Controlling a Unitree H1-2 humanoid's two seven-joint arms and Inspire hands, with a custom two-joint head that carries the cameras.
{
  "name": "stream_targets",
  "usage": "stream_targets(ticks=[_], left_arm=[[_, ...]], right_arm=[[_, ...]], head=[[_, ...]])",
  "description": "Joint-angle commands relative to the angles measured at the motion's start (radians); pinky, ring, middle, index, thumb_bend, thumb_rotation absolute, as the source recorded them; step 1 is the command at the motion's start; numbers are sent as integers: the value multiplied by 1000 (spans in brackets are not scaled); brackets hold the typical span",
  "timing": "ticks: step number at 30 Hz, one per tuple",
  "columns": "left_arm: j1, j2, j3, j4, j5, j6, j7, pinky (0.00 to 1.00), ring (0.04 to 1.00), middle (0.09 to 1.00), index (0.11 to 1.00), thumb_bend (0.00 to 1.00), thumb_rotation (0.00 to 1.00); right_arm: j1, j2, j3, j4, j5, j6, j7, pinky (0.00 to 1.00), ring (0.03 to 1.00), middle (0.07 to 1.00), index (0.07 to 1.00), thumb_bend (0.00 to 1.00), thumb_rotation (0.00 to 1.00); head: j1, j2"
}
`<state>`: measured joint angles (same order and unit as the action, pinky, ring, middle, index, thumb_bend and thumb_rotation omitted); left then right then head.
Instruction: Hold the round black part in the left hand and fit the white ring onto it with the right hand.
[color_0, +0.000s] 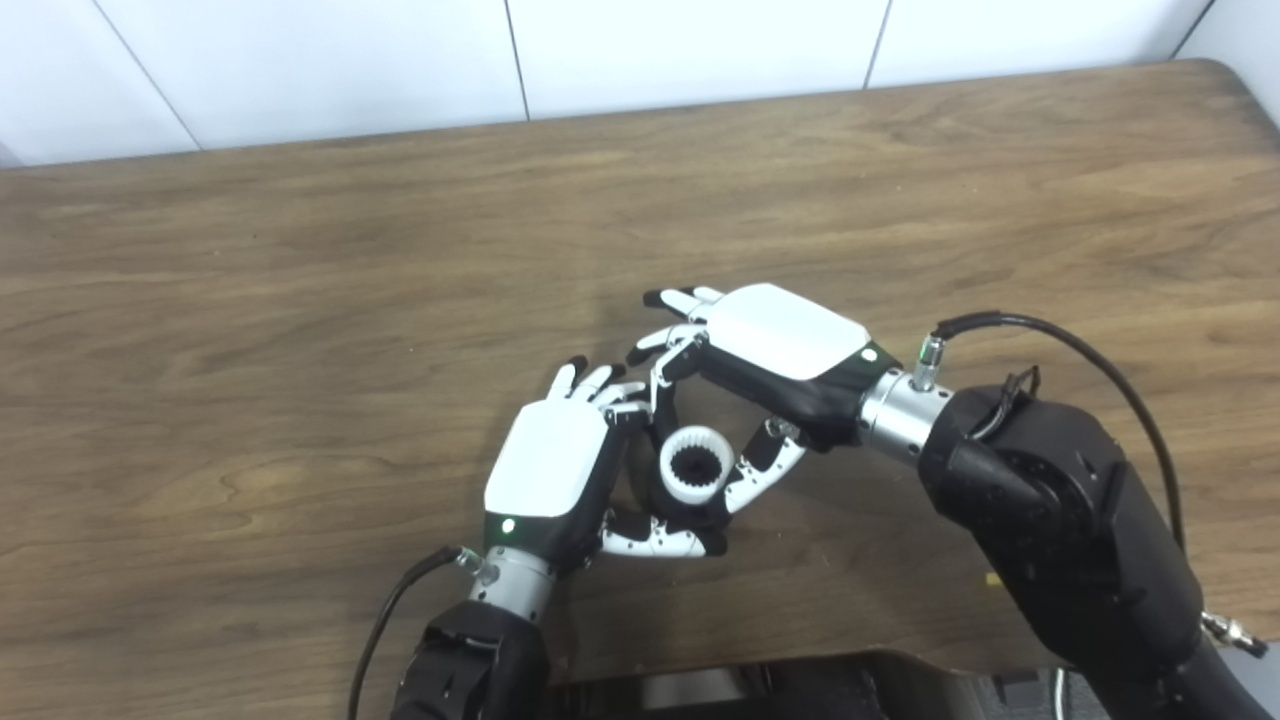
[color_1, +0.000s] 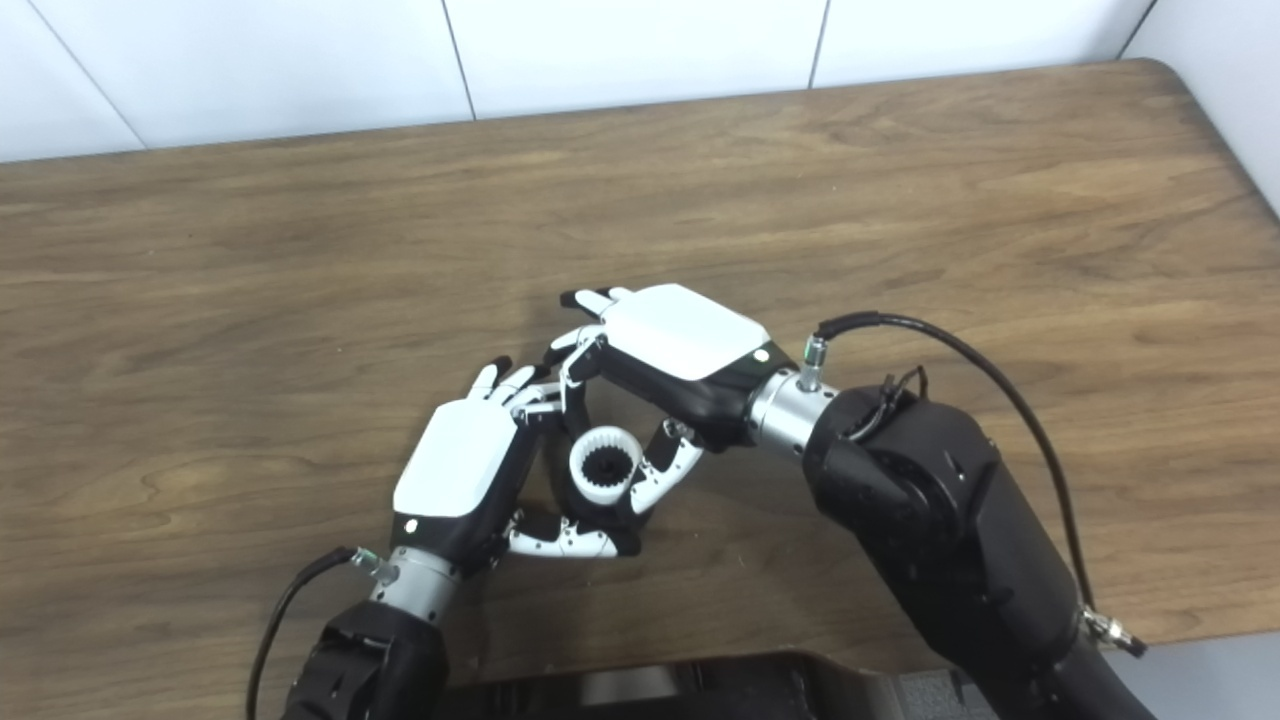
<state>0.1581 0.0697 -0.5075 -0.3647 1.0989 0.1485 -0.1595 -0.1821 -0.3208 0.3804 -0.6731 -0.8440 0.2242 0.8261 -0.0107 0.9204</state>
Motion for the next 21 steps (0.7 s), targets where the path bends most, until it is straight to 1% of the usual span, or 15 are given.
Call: stream_targets(ticks=[1, 11, 21], left_arm=[[-1, -18, -7, -8, 11, -2, -3, 1000, 916, 805, 483, 523, 56], [-3, -16, -7, -10, 14, -1, -5, 1000, 917, 805, 483, 522, 57], [-3, -15, -10, -13, 20, 1, -6, 1000, 915, 806, 483, 522, 58]], right_arm=[[-14, 2, -7, -10, -3, -24, -17, 1000, 999, 840, 483, 524, 132], [-7, -9, -10, -7, -5, -26, -13, 1000, 997, 838, 483, 524, 131], [2, -9, -14, 9, -4, -43, -31, 1000, 997, 835, 483, 523, 131]], head=[[-1, 1], [-6, 4], [-8, 4]])
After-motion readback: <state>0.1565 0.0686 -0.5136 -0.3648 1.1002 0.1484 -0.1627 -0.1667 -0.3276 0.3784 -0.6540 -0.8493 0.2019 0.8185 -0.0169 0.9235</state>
